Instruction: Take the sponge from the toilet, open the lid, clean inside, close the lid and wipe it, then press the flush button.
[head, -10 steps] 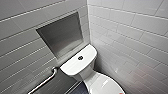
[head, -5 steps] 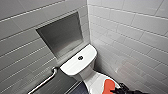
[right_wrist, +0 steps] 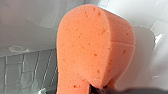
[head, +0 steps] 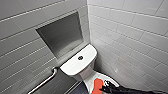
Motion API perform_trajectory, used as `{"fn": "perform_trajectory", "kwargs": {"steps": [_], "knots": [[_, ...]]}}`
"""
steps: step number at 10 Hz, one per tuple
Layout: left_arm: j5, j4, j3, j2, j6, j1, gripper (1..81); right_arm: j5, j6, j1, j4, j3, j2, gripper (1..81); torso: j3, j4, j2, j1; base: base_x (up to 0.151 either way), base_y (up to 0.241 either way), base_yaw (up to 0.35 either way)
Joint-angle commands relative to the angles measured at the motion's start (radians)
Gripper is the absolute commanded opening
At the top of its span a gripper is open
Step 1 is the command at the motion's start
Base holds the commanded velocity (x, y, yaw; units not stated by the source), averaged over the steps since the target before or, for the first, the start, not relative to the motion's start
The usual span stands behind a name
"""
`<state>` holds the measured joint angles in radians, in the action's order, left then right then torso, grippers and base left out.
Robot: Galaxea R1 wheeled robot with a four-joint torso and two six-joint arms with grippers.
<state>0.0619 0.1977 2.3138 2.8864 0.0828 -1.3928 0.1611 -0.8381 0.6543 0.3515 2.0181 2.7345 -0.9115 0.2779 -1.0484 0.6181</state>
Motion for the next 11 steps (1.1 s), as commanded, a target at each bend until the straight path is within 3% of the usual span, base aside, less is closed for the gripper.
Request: {"fn": "perform_trajectory", "kwargs": {"steps": [1, 3, 4, 5, 6, 8, 11], "knots": [[0.078, -0.003, -0.008, -0.019, -0.001, -0.004, 81.1, 0.051, 0.002, -0.116, 0.012, 0.121, 0.115, 1.0, 0.0, 0.0, 0.0, 0.0, 0.0, 0.0, 0.0], [0.078, -0.006, -0.008, -0.024, 0.0, -0.004, 81.1, 0.037, 0.001, -0.116, 0.014, 0.14, 0.139, 1.0, 0.0, 0.0, 0.0, 0.0, 0.0, 0.0, 0.0], [0.078, -0.007, -0.008, -0.022, 0.0, -0.004, 81.1, 0.032, 0.001, -0.115, 0.015, 0.137, 0.147, 1.0, -0.061, 0.0, 0.0, 0.0, 0.0, 0.0, 0.0], [0.078, -0.007, -0.008, -0.022, 0.0, -0.004, 81.1, 0.025, 0.002, -0.113, 0.015, 0.137, 0.155, 1.0, -0.072, 0.0, 0.0, 0.0, 0.0, 0.0, 0.0], [0.078, -0.007, -0.008, -0.022, 0.0, -0.004, 81.1, 0.026, 0.001, -0.107, 0.015, 0.141, 0.164, 1.0, -0.024, 0.0, 0.0, 0.0, 0.0, 0.0, 0.0], [0.078, -0.006, -0.008, -0.022, -0.001, -0.004, 81.1, 0.025, 0.001, -0.072, 0.015, 0.164, 0.165, 1.0, -0.059, 0.0, 0.001, 0.0, 0.0, 0.0, 0.0], [0.078, -0.004, -0.008, -0.019, -0.001, -0.004, 81.1, -0.003, 0.001, 0.006, 0.014, 0.154, 0.107, 1.0, -0.066, 0.0, 0.001, 0.0, 0.0, 0.0, 0.0]]}}
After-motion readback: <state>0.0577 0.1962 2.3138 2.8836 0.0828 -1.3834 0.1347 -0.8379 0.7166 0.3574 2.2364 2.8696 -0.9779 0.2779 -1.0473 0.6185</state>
